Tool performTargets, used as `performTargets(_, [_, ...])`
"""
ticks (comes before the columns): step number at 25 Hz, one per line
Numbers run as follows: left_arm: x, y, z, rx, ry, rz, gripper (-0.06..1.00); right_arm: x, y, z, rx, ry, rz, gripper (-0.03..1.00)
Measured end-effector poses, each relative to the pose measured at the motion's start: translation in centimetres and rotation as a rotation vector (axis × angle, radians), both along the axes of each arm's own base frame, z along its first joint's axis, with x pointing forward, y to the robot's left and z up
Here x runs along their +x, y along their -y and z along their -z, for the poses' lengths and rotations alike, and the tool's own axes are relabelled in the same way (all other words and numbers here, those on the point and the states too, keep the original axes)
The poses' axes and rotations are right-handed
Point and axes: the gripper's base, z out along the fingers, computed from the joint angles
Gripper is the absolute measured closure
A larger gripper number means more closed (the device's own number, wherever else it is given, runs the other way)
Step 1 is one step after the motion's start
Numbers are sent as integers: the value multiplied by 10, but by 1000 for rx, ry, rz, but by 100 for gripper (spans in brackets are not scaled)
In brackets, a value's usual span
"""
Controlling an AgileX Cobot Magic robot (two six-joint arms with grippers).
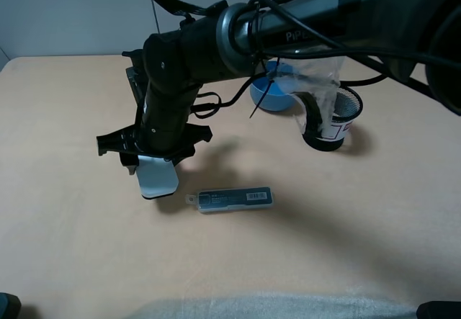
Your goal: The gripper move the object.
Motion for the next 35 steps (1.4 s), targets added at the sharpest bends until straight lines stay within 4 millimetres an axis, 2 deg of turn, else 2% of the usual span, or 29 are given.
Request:
performTargets(13, [0,0,0,0,0,0,2,-1,3,21,-64,-45,49,51])
performTargets(22, [0,0,0,0,0,0,2,-1,3,21,-58,-55,58,51])
performTargets(23, [0,0,0,0,0,0,2,-2,3,21,-57,-60,61,48])
performTargets(25, [0,0,0,0,0,0,2,-2,2,21,-55,-68,65,36])
performTargets(27, [0,0,0,0,0,0,2,-2,3,21,-56,-69,65,30])
performTargets(35, [0,0,0,0,0,0,2,-4,4,21,-71,-84,60,27])
